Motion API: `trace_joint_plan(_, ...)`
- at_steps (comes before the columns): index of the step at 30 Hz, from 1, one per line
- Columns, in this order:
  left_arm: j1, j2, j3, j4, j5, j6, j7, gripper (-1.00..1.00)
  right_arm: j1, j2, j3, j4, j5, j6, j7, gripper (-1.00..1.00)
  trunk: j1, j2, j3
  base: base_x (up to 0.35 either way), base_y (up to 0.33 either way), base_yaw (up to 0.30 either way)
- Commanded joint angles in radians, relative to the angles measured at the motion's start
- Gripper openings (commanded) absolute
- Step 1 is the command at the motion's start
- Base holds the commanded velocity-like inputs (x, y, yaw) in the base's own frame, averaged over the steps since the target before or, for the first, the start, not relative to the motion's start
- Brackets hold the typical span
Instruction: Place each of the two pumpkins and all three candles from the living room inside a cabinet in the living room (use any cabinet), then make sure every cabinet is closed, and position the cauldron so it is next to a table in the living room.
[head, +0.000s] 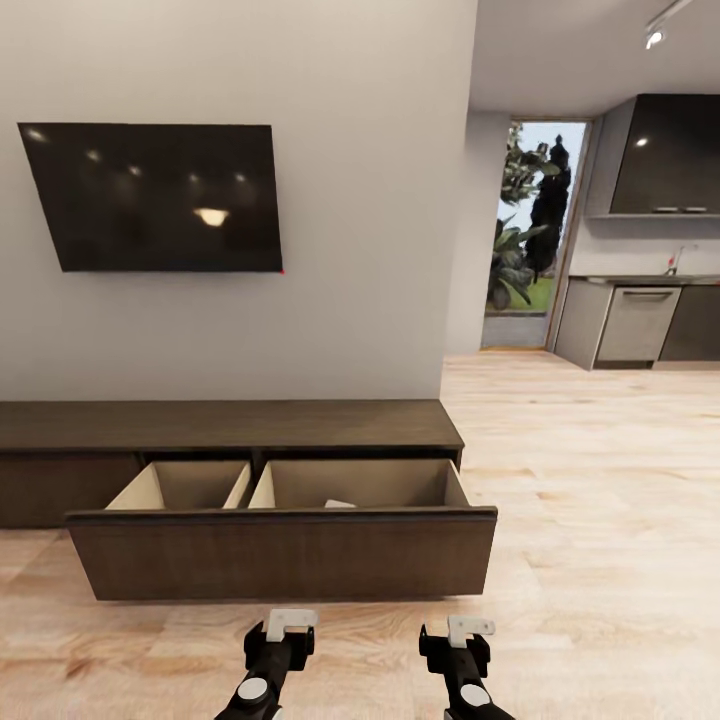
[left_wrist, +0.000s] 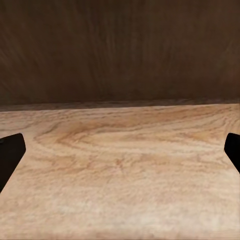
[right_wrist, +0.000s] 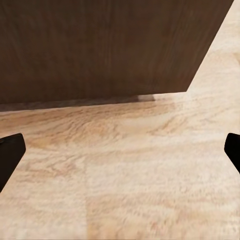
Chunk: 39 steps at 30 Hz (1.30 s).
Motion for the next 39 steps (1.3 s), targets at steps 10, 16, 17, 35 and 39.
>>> trace_joint_plan(10, -0.001, 0.001, -0.011, 0.000, 0.011, -0.005, 0.008, 1.00, -0.001, 0.000, 0.009, 0.000, -0.010, -0.004, -0.004, 1.00, 0.007, -0.009, -0.039, 0.000, 0.000, 0.000)
trace_joint_plan(16, -0.001, 0.001, -0.011, -0.001, 0.011, -0.005, 0.008, 1.00, -0.001, -0.001, 0.008, -0.001, -0.010, -0.004, -0.004, 1.00, 0.007, -0.009, -0.039, 0.000, 0.000, 0.000)
trace_joint_plan(17, -0.001, 0.001, -0.011, -0.001, 0.011, -0.005, 0.008, 1.00, -0.001, -0.001, 0.008, -0.001, -0.010, -0.004, -0.004, 1.00, 0.007, -0.009, -0.039, 0.000, 0.000, 0.000)
trace_joint_plan(35, -0.001, 0.001, -0.016, 0.000, 0.006, -0.004, 0.008, 1.00, -0.001, -0.001, 0.009, -0.001, -0.010, -0.004, -0.004, 1.00, 0.007, -0.009, -0.039, 0.259, 0.000, 0.000)
trace_joint_plan(39, -0.001, 0.001, -0.016, -0.001, 0.008, -0.004, 0.009, 1.00, -0.001, -0.002, 0.009, -0.001, -0.010, -0.004, -0.004, 1.00, 0.007, -0.009, -0.039, 0.256, 0.000, 0.000)
